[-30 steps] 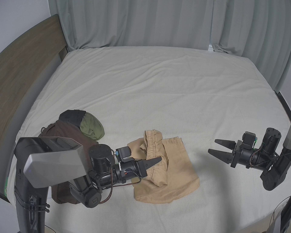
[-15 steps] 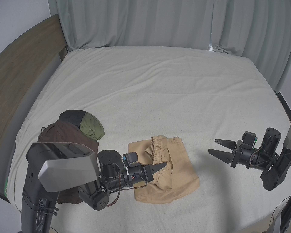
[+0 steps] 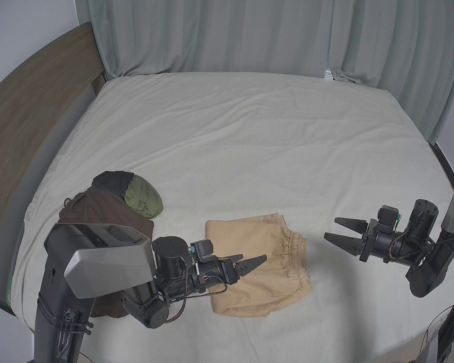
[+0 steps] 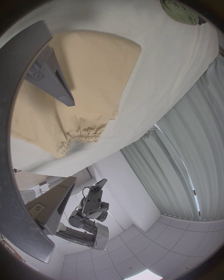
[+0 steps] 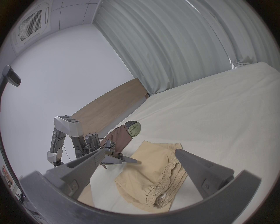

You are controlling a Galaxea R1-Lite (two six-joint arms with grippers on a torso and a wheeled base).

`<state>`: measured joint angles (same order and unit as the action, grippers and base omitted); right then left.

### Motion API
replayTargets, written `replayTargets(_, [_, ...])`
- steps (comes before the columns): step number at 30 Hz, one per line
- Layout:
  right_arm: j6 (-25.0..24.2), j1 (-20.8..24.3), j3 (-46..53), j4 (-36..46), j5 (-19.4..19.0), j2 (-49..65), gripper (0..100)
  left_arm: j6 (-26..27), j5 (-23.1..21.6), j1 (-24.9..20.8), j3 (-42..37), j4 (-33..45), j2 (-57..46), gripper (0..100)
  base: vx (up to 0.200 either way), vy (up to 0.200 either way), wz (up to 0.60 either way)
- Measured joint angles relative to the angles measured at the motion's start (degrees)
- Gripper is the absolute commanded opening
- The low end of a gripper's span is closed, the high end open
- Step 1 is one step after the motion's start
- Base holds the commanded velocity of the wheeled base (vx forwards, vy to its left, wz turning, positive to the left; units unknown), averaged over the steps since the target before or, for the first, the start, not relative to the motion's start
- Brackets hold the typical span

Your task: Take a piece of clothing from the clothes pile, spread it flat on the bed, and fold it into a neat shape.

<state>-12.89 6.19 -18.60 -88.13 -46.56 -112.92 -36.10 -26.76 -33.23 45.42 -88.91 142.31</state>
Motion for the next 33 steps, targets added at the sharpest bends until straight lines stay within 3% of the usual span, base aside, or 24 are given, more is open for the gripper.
replayTargets(14, [0.5,0.4,0.4,0.0,0.0,-0.7,100,5.9,0.2,3.4,-7.4,0.0,-6.0,100,0.000,0.000,0.00])
replayTargets(24, [0.6,0.5,0.7,0.0,0.0,-1.2,100,18.0,-1.3,9.3,-13.3,0.0,-13.8,100,0.000,0.000,0.00])
replayTargets(27, [0.6,0.6,0.7,0.0,0.0,-1.4,100,21.6,-3.3,12.2,-16.2,0.0,-16.6,100,0.000,0.000,0.00])
replayTargets(33, [1.2,0.7,0.8,0.0,0.0,-2.1,100,27.9,-12.3,19.0,-20.5,0.0,-22.9,100,0.000,0.000,0.00])
